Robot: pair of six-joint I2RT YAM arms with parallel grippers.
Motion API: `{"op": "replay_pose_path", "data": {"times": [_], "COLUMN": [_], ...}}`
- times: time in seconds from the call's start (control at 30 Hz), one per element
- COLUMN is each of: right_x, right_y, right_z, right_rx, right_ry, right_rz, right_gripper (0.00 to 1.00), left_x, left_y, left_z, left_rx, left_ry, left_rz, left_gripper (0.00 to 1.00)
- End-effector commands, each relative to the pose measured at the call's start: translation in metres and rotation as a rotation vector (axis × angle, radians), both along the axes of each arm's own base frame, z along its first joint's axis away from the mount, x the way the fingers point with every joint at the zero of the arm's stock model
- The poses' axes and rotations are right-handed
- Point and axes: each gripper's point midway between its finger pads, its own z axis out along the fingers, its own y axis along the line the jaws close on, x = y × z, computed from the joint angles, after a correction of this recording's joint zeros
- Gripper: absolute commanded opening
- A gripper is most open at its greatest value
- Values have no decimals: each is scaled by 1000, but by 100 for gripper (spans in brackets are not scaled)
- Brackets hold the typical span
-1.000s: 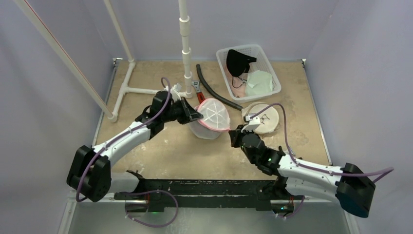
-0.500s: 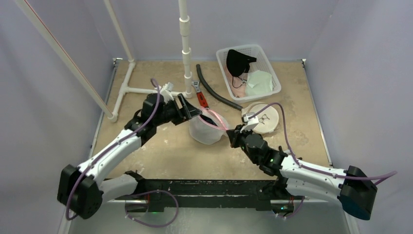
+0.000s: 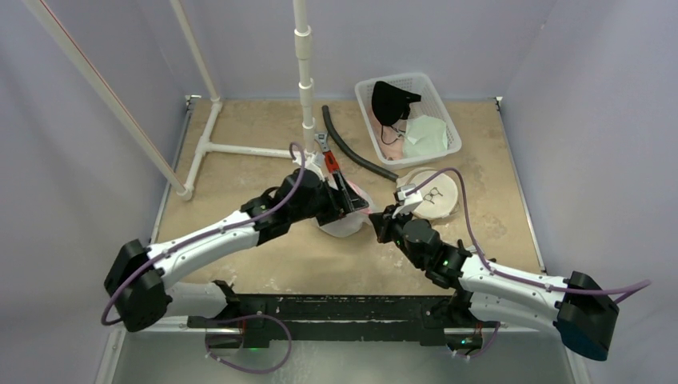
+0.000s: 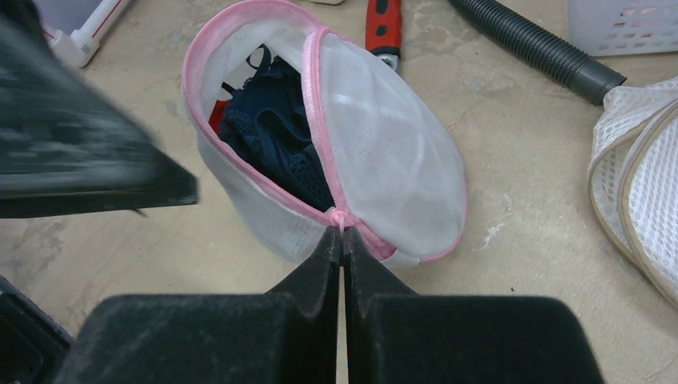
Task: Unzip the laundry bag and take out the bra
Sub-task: Unzip the laundry bag at the center of the board.
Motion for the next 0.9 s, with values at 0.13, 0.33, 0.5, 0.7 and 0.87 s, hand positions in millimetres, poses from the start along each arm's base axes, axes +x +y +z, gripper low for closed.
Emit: {"op": "replay_pose_path", "data": {"times": [0.13, 0.33, 0.5, 0.7, 0.87], "right_x": [2, 0, -3, -4, -3], "right_y": [4, 7, 6, 5, 4], "right_z": [8, 7, 7, 11, 7], "right_rx": [13, 14, 18, 28, 27], "right_ry": [-39, -42, -44, -50, -40], "right_rz": [23, 43, 52, 54, 43], "right_gripper": [0, 0, 0, 0, 0], "left_x": [40, 57, 69, 73, 72], "left_y": [-13, -25, -32, -25, -9], "left_z": [-11, -34, -54, -58, -45], "left_rx": [100, 180, 214, 204, 198], "left_ry": [11, 23, 39, 37, 5], "left_rz": [111, 112, 106, 138, 162], "left_gripper": [87, 88, 71, 18, 0]}}
